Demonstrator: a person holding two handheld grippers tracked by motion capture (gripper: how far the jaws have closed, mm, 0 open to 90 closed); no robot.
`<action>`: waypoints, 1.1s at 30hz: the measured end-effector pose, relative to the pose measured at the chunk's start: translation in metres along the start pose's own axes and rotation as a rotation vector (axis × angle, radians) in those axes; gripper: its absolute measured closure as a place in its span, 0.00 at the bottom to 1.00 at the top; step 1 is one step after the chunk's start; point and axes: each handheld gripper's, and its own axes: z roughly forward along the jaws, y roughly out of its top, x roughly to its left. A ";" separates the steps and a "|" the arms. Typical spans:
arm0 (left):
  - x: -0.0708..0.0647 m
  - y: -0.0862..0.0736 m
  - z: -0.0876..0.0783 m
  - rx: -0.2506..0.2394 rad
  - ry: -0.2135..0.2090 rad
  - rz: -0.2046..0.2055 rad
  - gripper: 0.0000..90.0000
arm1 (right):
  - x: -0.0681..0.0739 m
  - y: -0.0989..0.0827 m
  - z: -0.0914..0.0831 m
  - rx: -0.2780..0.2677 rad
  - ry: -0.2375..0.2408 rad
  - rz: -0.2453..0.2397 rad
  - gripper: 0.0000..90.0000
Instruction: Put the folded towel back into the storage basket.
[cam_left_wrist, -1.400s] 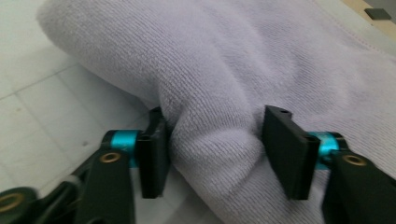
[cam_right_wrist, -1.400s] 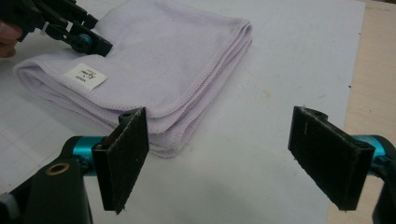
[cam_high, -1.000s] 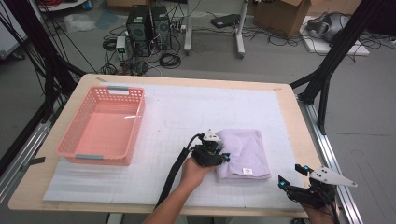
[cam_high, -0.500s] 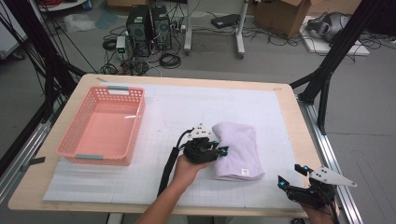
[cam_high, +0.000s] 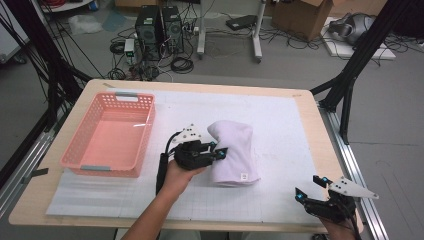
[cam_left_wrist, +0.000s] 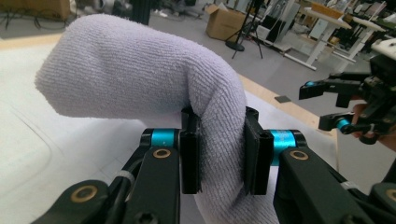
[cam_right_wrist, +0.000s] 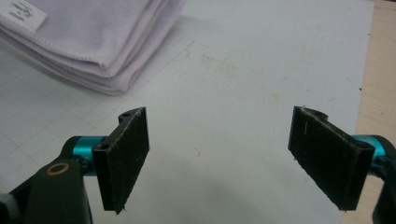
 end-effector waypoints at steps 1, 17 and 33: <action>0.000 0.003 -0.004 -0.008 -0.005 0.007 0.80 | 0.000 0.000 0.001 -0.002 0.001 -0.002 0.22; 0.004 0.039 -0.052 -0.065 -0.022 0.090 0.80 | 0.004 0.006 0.004 -0.005 0.011 0.000 0.22; 0.032 0.065 -0.115 -0.136 0.028 0.114 0.80 | 0.003 0.007 0.006 -0.007 0.007 0.001 0.21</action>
